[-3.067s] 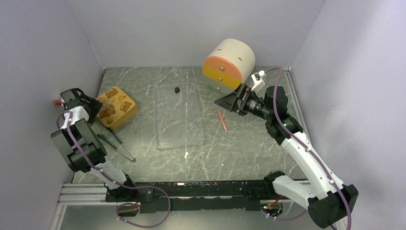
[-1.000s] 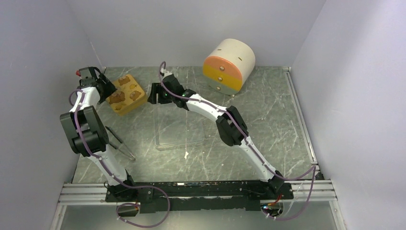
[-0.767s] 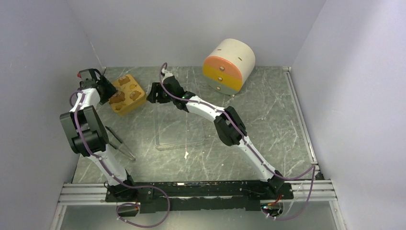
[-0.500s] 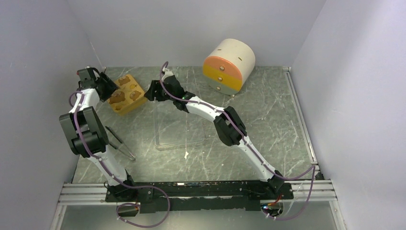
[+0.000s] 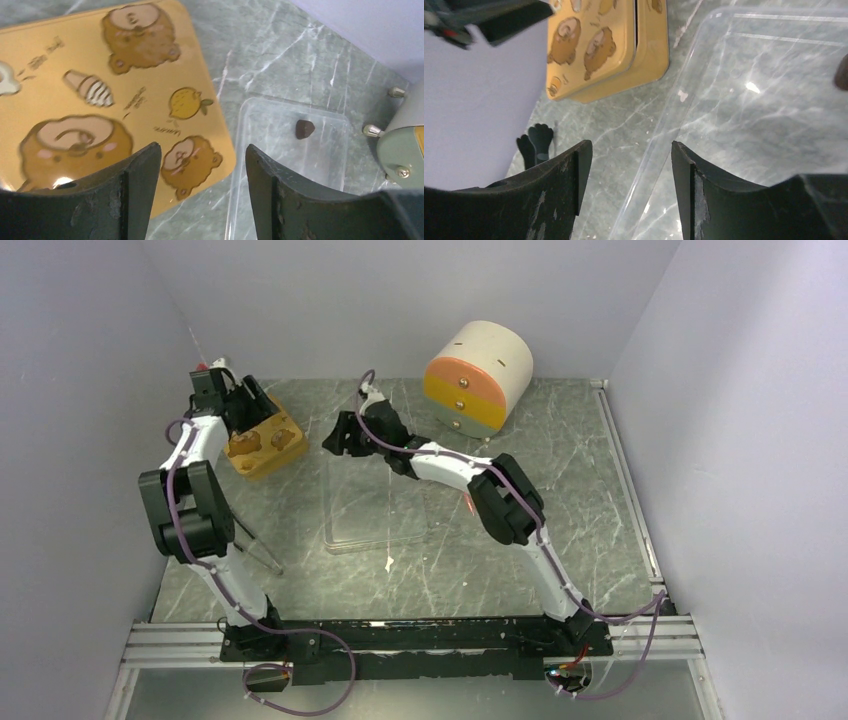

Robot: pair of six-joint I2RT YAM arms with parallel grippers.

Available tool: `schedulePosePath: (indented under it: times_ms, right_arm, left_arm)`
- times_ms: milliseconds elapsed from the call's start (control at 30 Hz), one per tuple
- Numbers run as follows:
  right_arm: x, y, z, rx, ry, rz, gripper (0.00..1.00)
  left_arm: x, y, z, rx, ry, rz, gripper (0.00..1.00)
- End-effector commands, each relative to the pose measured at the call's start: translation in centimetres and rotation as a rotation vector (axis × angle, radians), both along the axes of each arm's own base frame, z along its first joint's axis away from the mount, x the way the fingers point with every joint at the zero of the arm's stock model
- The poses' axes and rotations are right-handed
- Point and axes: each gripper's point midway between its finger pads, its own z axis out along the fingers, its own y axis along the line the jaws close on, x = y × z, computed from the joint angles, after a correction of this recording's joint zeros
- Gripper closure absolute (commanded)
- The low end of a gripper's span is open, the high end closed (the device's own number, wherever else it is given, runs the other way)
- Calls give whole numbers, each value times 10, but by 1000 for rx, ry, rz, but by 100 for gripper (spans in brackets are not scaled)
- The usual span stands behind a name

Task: Pack the chocolate
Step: Move the packing box to the center of the board.

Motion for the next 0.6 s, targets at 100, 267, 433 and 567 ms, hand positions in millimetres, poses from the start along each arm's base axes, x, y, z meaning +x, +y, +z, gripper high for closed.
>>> schedulePosePath:
  times_ms: [100, 267, 433, 567]
  right_arm:
    - [0, -12, 77, 95, -125, 5, 36]
    - [-1, -18, 69, 74, -115, 4, 36]
    - [-4, -15, 58, 58, -90, 21, 37]
    - [-2, -13, 48, 47, -72, 21, 38]
  left_arm:
    - [39, -33, -26, -87, -54, -126, 34]
    - [44, -39, -62, -97, 0, -117, 34]
    - [65, -43, -61, -113, -23, -129, 34]
    - [77, -49, -58, -62, -31, -128, 34]
